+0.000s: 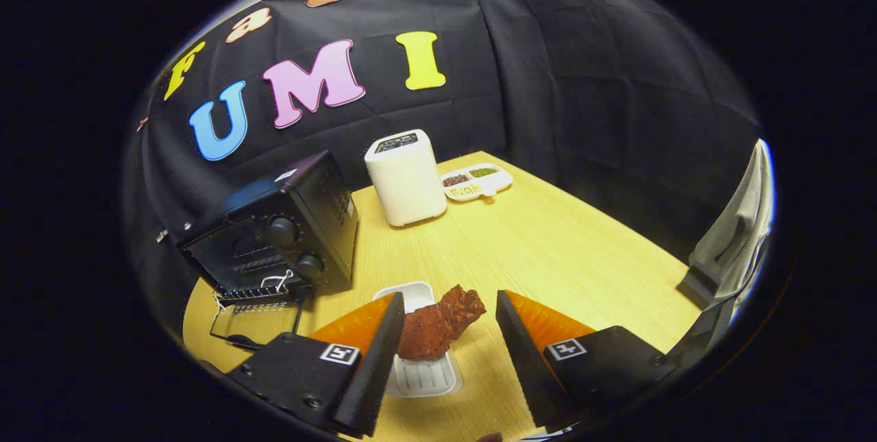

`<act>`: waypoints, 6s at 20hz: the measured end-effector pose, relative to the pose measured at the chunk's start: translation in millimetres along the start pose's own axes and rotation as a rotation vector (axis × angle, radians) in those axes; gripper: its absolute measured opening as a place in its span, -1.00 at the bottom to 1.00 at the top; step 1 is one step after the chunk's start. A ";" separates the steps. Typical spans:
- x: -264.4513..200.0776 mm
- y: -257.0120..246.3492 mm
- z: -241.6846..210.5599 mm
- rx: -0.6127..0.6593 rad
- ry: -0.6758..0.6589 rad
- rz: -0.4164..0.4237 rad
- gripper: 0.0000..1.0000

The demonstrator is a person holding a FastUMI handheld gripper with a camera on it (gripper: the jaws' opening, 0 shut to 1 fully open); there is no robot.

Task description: Open the toaster oven, put the food inside, and close the toaster oven door.

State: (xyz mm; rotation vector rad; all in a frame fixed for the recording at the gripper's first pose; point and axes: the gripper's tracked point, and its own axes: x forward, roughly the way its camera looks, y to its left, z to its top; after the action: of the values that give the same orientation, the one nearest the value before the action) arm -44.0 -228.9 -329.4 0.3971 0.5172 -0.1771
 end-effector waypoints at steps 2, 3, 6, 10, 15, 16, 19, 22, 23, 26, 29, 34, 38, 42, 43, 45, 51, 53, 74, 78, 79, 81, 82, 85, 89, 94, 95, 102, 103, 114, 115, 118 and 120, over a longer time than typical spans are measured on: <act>14.4 -1.4 -10.0 0.071 0.039 0.026 0.50; 18.1 0.1 -15.1 0.108 0.059 0.044 0.44; 26.1 12.9 -31.5 0.234 0.161 0.137 -0.03; 31.7 6.6 -15.5 0.376 0.152 0.167 -0.60; 23.0 3.5 5.2 0.336 0.117 0.164 -0.69; 20.9 5.5 10.9 0.336 0.106 0.169 -0.69; 10.6 16.1 25.5 0.325 0.077 0.182 -0.69; -7.2 44.9 39.6 0.292 0.053 0.224 -0.69; -12.2 58.2 41.5 0.287 0.050 0.244 -0.69; -26.5 106.9 42.2 0.288 0.054 0.307 -0.69; -33.4 161.2 32.3 0.295 0.073 0.366 -0.69; -31.8 246.5 6.0 0.315 0.117 0.451 -0.69; -17.4 298.4 -10.2 0.331 0.142 0.488 -0.69; 4.7 334.1 -22.5 0.359 0.153 0.502 -0.69; 10.0 340.5 -25.1 0.361 0.154 0.502 -0.69; 20.5 351.2 -30.5 0.371 0.156 0.503 -0.69; 54.6 361.2 -33.9 0.394 0.133 0.491 -0.69; 64.1 358.0 -30.0 0.390 0.114 0.475 -0.69; 56.0 297.6 -23.1 0.150 0.055 0.260 0.96; 20.7 299.3 -31.8 0.101 0.089 0.281 0.96; 11.2 299.4 -37.1 0.085 0.106 0.283 0.96; -7.1 301.1 -49.5 0.056 0.153 0.286 0.96; -15.9 302.1 -55.2 0.036 0.174 0.287 0.96; -39.0 301.6 -67.1 -0.046 0.204 0.276 0.97; -62.4 295.0 -89.2 -0.131 0.263 0.232 0.97; -75.7 281.1 -133.8 -0.194 0.393 0.189 0.97; -76.9 279.2 -143.2 -0.206 0.416 0.182 0.97; -61.0 279.3 -185.6 -0.271 0.517 0.150 0.97; -58.1 280.2 -189.4 -0.276 0.524 0.144 0.98; -35.9 282.7 -195.4 -0.335 0.499 0.080 0.97; -38.5 282.8 -193.7 -0.328 0.495 0.081 0.97; -46.0 285.8 -184.0 -0.321 0.481 0.087 0.96; -52.2 287.8 -175.1 -0.307 0.468 0.097 0.96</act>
State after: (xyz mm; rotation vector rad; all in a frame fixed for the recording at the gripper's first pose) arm -90.9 108.2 -348.8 0.1584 0.9688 0.0940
